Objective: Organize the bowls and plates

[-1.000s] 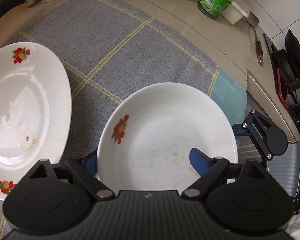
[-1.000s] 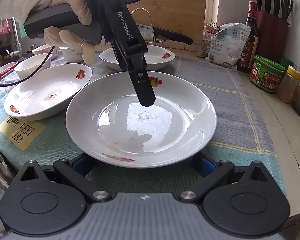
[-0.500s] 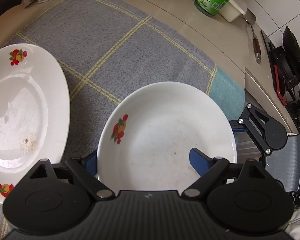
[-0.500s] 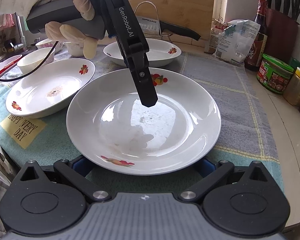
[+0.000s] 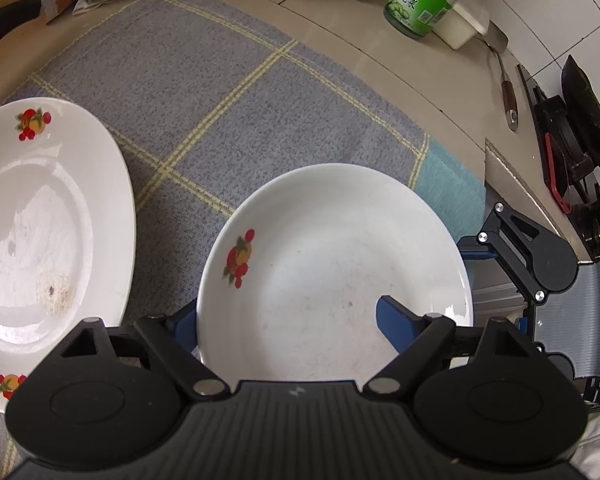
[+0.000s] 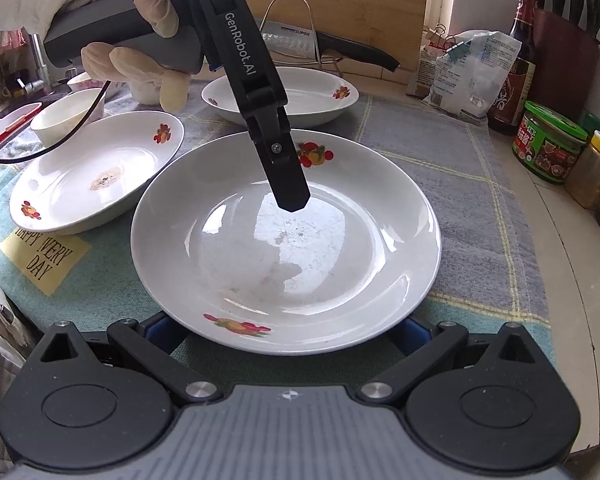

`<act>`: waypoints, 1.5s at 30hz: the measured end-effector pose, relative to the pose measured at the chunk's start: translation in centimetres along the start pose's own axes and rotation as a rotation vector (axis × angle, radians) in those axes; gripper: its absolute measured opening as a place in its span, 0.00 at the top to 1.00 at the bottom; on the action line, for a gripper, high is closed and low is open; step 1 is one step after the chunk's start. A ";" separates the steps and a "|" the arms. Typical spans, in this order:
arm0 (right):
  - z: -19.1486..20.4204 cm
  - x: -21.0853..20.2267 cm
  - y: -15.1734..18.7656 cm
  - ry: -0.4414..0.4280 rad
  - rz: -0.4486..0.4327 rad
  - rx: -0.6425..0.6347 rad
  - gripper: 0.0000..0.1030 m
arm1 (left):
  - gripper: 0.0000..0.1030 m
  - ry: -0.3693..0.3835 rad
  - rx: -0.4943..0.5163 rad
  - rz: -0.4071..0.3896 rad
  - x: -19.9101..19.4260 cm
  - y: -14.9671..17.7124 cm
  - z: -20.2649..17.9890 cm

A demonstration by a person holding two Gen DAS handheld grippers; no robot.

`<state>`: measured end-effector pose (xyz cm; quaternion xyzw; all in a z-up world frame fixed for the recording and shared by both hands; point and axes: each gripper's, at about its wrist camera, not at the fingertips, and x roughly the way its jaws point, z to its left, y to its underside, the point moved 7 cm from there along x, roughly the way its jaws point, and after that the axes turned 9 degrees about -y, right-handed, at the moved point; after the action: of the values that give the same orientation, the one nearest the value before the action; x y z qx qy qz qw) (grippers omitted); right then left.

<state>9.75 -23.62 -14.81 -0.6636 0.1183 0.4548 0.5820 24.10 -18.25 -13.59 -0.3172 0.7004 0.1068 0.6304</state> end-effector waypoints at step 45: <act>-11.9 1.5 -3.4 0.126 -0.029 0.055 0.00 | 0.15 -0.026 0.036 -0.182 3.5 -12.9 1.9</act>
<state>18.46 -32.52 -14.70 -0.6764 0.1576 0.4004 0.5978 33.10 -28.34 -14.00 -0.3668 0.6621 0.0404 0.6523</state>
